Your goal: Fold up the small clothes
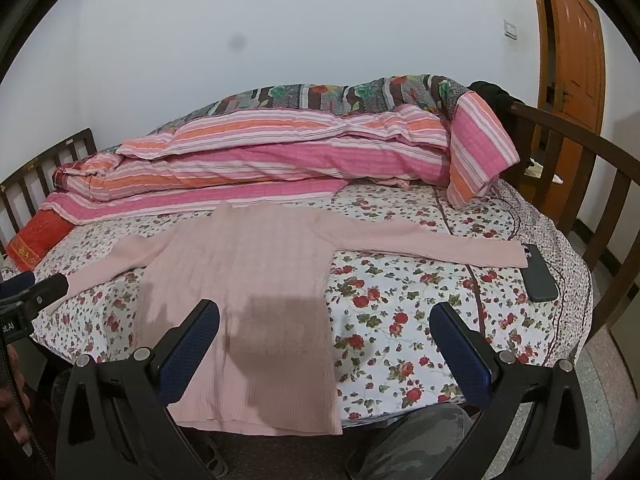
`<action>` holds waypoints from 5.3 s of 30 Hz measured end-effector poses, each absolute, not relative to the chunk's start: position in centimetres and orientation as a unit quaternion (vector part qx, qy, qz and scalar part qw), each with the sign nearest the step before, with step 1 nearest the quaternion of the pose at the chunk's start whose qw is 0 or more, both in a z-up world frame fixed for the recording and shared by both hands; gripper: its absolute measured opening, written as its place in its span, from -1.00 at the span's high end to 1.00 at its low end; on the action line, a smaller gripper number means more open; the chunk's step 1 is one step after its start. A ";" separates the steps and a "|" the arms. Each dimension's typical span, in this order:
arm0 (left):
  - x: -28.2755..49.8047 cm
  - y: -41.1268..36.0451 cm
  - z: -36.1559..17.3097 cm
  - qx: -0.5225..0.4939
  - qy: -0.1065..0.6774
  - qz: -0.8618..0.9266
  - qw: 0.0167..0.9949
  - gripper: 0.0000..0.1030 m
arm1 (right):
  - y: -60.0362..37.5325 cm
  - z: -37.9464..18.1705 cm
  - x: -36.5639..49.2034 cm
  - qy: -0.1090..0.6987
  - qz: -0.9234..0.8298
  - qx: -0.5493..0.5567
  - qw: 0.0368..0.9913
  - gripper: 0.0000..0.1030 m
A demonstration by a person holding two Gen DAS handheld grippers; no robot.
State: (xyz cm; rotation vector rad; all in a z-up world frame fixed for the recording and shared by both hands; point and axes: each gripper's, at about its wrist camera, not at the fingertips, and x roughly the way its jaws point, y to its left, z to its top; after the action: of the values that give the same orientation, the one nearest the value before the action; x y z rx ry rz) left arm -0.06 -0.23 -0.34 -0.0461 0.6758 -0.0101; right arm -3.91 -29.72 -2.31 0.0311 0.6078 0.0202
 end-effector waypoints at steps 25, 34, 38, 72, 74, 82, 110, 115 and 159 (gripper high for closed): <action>0.2 -0.8 0.6 -0.030 0.329 -0.005 0.944 -1.00 | -29.2 -2.1 -4.2 0.295 0.014 0.010 0.955 -0.99; 1.3 2.1 -2.0 -0.066 0.321 -0.011 0.945 -1.00 | -28.4 -3.6 -3.2 0.296 0.019 0.001 0.955 -0.99; 2.4 3.6 -3.9 -0.064 0.319 -0.005 0.945 -1.00 | -27.9 -4.7 -2.2 0.286 0.029 -0.001 0.958 -0.99; 9.8 32.5 -19.0 -0.361 0.314 0.159 0.863 -0.28 | -21.9 -13.9 7.5 0.356 0.104 -0.033 0.928 -0.83; 9.7 33.6 -19.4 -0.374 0.308 0.166 0.859 -0.24 | -21.9 -14.3 7.9 0.361 0.101 -0.026 0.927 -0.83; 10.2 36.6 -19.5 -0.376 0.302 0.227 0.846 0.15 | -22.7 -14.8 9.0 0.371 0.099 0.008 0.923 -0.83; 23.0 12.2 -2.2 -0.107 0.235 0.105 0.960 0.87 | -33.9 -11.2 18.0 0.308 0.040 0.063 0.948 -0.83; 26.5 2.0 -2.2 -0.063 0.245 0.034 0.967 0.87 | -38.7 -13.7 18.6 0.327 0.052 0.138 0.933 -0.83; 28.3 12.5 -17.2 -0.164 0.397 0.007 0.903 0.74 | -33.0 -18.8 21.7 0.361 0.083 0.084 0.925 -0.20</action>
State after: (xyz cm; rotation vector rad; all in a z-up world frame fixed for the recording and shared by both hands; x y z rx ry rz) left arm 28.25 12.53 -17.23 -0.3398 0.8209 0.0150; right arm 21.69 -32.98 -18.82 0.1730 0.7412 0.1696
